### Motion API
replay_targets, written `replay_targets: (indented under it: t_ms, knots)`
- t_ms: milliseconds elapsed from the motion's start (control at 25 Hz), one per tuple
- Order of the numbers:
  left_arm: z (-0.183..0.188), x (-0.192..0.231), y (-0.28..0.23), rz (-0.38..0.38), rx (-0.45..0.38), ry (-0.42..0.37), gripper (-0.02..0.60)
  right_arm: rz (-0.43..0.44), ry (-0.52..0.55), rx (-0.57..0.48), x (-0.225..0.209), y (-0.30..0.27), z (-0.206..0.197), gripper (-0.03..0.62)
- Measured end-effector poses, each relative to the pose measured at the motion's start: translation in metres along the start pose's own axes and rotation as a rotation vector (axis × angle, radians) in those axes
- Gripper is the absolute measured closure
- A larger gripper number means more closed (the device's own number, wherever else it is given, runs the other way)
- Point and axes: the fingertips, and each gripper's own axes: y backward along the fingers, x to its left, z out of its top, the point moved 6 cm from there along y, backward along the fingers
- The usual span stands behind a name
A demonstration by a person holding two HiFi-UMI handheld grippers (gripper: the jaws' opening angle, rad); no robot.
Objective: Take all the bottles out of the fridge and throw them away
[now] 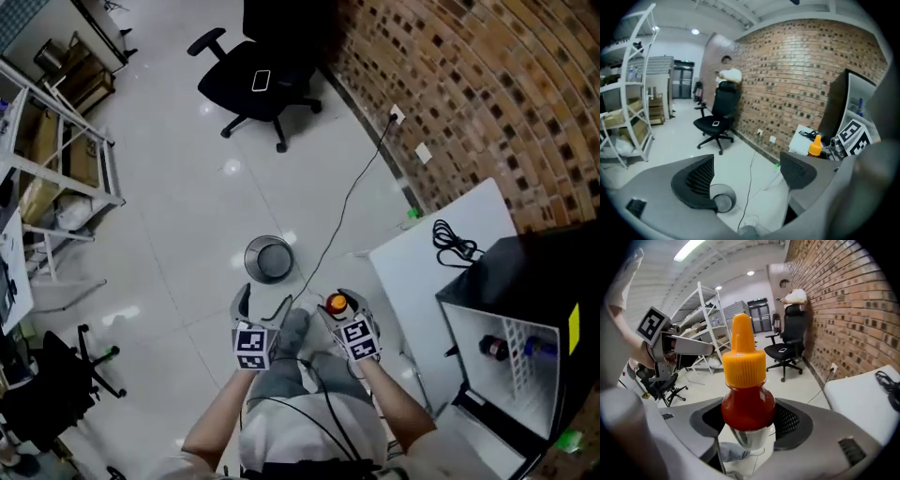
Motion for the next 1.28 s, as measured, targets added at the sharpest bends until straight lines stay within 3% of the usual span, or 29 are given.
replay_targets:
  t_ms: [240,320,480,680,1000,1280]
  knots:
    - [-0.094,0.080,-0.019,0.154,0.139,0.149,0.160,0.114,-0.020,0.156,0.006,-0.163,-0.046,0.296]
    - [-0.125,0.101,-0.025,0.191,0.164,0.206,0.160,0.115,-0.020,0.187,0.006,-0.215,-0.066,0.296]
    - [-0.175,0.125,-0.053,0.210,0.183,0.253,0.160,0.091,-0.053,0.249,-0.009,-0.315,-0.115,0.296]
    - [-0.209,0.145,-0.078,0.197,0.187,0.263,0.160,0.132,0.046,0.357,-0.003,-0.410,-0.162,0.296]
    - [-0.245,0.169,-0.083,0.224,0.232,0.314,0.160,0.224,0.136,0.466,0.017,-0.467,-0.209,0.287]
    - [-0.250,0.168,-0.084,0.226,0.256,0.320,0.160,0.275,0.125,0.407,0.028,-0.463,-0.187,0.286]
